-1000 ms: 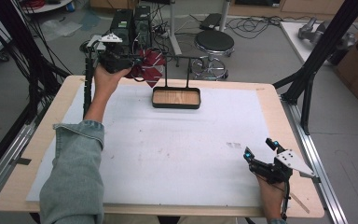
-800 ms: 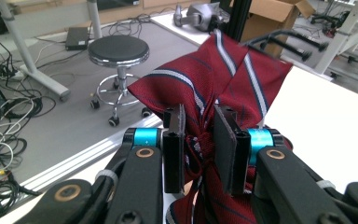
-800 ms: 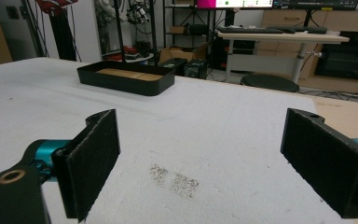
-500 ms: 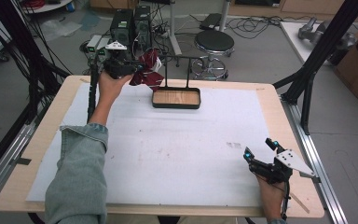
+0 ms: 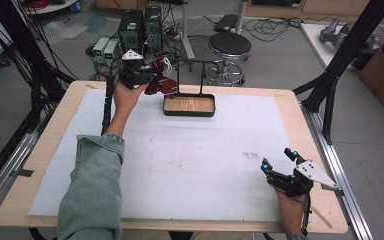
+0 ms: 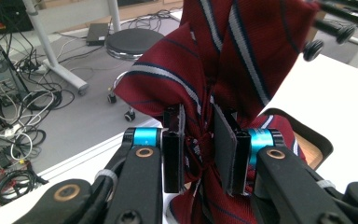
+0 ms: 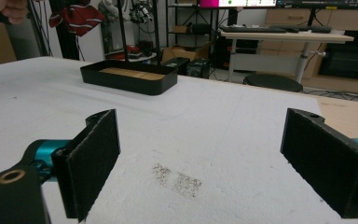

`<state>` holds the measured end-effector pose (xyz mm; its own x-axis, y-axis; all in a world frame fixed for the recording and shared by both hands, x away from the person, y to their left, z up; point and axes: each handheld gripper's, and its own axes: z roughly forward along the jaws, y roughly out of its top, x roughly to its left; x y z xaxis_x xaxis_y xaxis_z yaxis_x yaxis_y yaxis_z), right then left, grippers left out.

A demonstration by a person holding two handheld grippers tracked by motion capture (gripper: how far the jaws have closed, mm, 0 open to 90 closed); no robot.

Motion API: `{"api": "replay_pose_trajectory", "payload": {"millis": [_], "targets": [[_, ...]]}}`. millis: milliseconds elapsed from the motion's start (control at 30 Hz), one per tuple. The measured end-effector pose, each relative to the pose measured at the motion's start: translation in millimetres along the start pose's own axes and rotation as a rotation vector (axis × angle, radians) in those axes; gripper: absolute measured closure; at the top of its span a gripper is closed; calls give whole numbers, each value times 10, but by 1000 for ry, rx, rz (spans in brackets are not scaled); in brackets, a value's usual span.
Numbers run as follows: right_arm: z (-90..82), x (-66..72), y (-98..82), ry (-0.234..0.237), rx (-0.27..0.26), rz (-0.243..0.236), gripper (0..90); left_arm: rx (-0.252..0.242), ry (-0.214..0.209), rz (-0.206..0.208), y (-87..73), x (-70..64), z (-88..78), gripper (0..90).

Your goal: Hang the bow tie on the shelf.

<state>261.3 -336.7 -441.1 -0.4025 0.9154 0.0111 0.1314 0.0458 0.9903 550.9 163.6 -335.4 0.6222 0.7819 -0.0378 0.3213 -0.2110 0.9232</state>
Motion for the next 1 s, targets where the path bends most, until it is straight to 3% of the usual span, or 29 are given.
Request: {"api": "replay_pose_trajectory", "payload": {"millis": [267, 600, 1000], "targets": [[0, 1, 1, 2, 0, -3, 108, 8, 5, -15, -84, 16, 73, 735], [2, 4, 1, 2, 1, -1, 108, 10, -7, -4, -95, 17, 81, 721], [0, 2, 1, 1, 1, -3, 108, -8, -18, -7, -89, 47, 4, 607]]}}
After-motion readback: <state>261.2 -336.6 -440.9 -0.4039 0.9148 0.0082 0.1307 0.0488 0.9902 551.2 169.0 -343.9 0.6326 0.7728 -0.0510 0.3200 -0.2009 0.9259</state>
